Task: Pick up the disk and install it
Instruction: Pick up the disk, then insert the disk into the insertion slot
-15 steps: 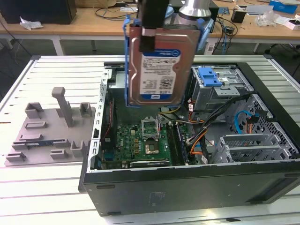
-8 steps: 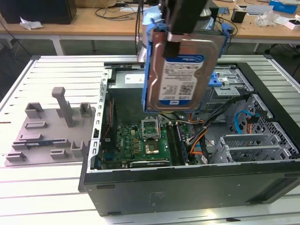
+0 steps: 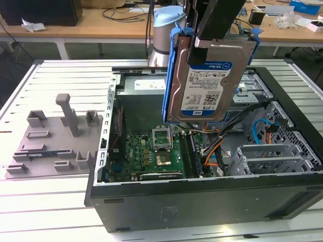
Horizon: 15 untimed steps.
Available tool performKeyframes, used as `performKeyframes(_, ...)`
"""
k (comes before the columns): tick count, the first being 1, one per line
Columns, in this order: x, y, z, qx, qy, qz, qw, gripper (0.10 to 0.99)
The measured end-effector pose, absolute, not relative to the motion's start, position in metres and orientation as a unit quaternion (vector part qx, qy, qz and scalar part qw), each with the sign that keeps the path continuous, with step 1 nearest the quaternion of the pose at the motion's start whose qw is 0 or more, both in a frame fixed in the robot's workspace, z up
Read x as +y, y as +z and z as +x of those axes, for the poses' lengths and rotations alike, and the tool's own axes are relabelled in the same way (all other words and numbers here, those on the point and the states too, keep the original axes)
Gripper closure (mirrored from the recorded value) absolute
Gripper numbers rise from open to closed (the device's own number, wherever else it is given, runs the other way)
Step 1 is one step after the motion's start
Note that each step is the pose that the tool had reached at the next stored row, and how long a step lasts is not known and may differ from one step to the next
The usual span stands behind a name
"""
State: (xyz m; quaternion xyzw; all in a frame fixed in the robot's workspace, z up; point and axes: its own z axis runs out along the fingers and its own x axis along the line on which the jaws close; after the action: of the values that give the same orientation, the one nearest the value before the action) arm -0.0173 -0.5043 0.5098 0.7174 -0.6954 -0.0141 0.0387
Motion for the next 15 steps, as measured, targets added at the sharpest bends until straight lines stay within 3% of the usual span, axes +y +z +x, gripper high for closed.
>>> performKeyframes(15,-0.5043,0.5098,-0.0170,-0.695,-0.014,0.717,0.039,0.718)
